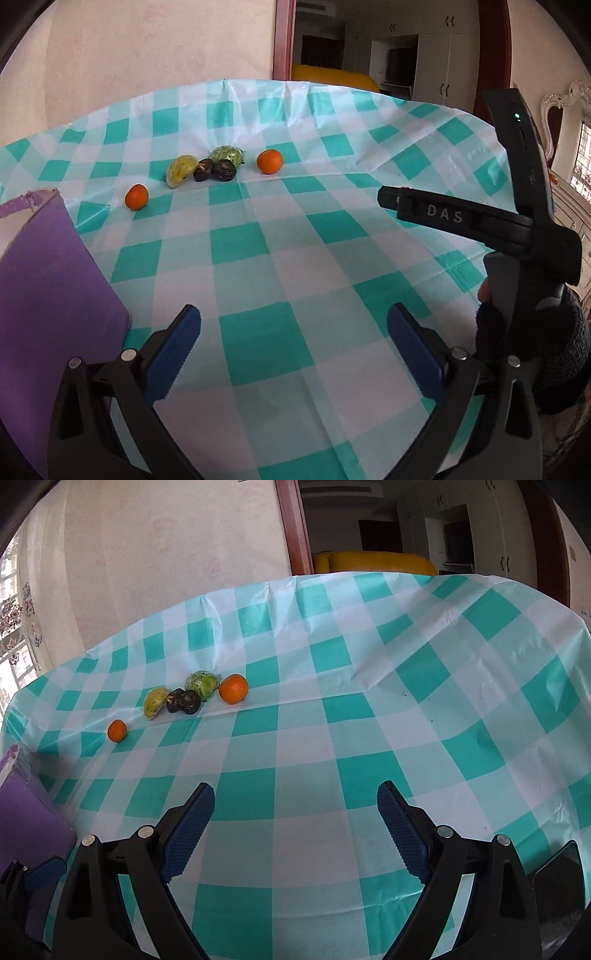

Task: Organize fruits
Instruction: 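Move both tools back over the table toward the remaining fruit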

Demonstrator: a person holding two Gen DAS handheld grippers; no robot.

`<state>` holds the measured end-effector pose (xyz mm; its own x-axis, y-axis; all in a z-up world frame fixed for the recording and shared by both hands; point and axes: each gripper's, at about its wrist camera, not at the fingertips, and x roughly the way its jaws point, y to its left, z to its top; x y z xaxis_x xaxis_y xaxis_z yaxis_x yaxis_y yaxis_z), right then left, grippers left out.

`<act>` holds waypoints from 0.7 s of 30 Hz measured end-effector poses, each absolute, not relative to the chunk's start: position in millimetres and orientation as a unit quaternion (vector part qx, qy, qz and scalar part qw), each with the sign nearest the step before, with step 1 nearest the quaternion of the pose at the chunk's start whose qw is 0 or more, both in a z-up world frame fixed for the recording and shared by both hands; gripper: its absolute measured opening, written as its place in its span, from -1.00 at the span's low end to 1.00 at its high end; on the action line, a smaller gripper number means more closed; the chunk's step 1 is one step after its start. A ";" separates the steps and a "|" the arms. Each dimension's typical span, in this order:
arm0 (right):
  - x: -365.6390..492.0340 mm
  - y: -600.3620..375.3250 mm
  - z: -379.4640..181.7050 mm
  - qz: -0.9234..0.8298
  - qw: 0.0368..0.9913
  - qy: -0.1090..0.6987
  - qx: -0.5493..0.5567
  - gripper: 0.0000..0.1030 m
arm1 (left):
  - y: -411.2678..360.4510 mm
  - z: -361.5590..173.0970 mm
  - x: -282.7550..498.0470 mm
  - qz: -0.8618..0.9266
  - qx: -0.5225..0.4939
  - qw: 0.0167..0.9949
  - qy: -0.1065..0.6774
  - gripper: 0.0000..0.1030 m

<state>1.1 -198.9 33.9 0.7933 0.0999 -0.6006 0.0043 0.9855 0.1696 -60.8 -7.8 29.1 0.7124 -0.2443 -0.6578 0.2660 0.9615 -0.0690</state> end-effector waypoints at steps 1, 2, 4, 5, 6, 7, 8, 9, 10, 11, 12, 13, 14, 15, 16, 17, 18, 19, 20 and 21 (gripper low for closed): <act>3.6 -201.8 31.6 0.024 0.940 0.327 0.089 0.69 | -4.2 27.7 -49.2 -0.138 0.001 0.922 0.362 0.96; 5.7 -203.3 30.0 0.022 0.938 0.332 0.094 0.69 | -1.2 27.4 -40.6 -0.134 -0.008 0.923 0.361 0.96; 10.4 -203.7 27.1 0.018 0.935 0.341 0.098 0.69 | 2.8 27.7 -23.4 -0.123 -0.018 0.921 0.368 0.96; 13.3 -203.1 26.0 0.016 0.934 0.345 0.097 0.68 | 4.7 26.2 -15.4 -0.120 -0.024 0.920 0.371 0.96; 16.7 -202.0 25.5 0.013 0.933 0.348 0.095 0.69 | 6.4 26.5 -7.2 -0.118 -0.029 0.918 0.376 0.96; 21.5 -199.4 25.4 0.012 0.932 0.350 0.091 0.69 | 8.4 26.3 0.3 -0.120 -0.038 0.916 0.382 0.96; 27.8 -196.1 25.3 0.012 0.931 0.354 0.085 0.69 | 10.2 24.5 7.3 -0.119 -0.045 0.913 0.388 0.96; 35.9 -192.1 25.2 0.013 0.931 0.357 0.077 0.68 | 11.2 23.2 14.1 -0.115 -0.050 0.910 0.396 0.96; 45.2 -187.8 25.3 0.013 0.930 0.361 0.069 0.68 | 12.3 21.3 19.7 -0.109 -0.054 0.906 0.405 0.96; 54.7 -183.5 25.4 0.016 0.929 0.364 0.061 0.68 | 13.5 19.3 23.3 -0.101 -0.056 0.903 0.414 0.96; 64.6 -179.2 25.7 0.021 0.930 0.364 0.054 0.68 | 13.6 18.1 24.5 -0.092 -0.056 0.901 0.420 0.96; 73.7 -174.4 26.1 0.026 0.930 0.364 0.046 0.68 | 13.7 18.0 23.7 -0.092 -0.054 0.902 0.419 0.96; 84.2 -168.7 26.4 0.033 0.930 0.364 0.039 0.68 | 13.4 19.3 21.1 -0.097 -0.051 0.904 0.413 0.96; 94.5 -163.1 26.3 0.042 0.929 0.366 0.033 0.68 | 12.0 20.5 18.0 -0.102 -0.045 0.907 0.406 0.96; 105.3 -156.8 26.1 0.049 0.928 0.368 0.026 0.68 | 10.4 21.7 15.0 -0.106 -0.039 0.910 0.399 0.96; 114.8 -150.5 25.9 0.055 0.927 0.369 0.019 0.68 | 9.2 23.1 12.7 -0.109 -0.036 0.913 0.392 0.96; 124.7 -144.7 25.4 0.063 0.926 0.372 0.016 0.68 | 9.1 23.8 12.1 -0.112 -0.035 0.914 0.389 0.96; 135.7 -139.8 24.5 0.070 0.924 0.376 0.016 0.68 | 9.3 23.7 12.8 -0.112 -0.037 0.913 0.391 0.96; 145.6 -135.1 23.6 0.072 0.922 0.381 0.017 0.68 | 10.6 23.3 14.0 -0.112 -0.040 0.912 0.393 0.96; 155.6 -129.9 22.9 0.072 0.920 0.385 0.016 0.68 | 11.6 23.1 15.4 -0.114 -0.044 0.910 0.395 0.96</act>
<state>155.6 -129.9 22.9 0.6936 0.1445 -0.7057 -0.1193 0.9892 0.0853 15.4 11.6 23.1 0.6620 -0.2433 -0.7090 0.1730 0.9699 -0.1713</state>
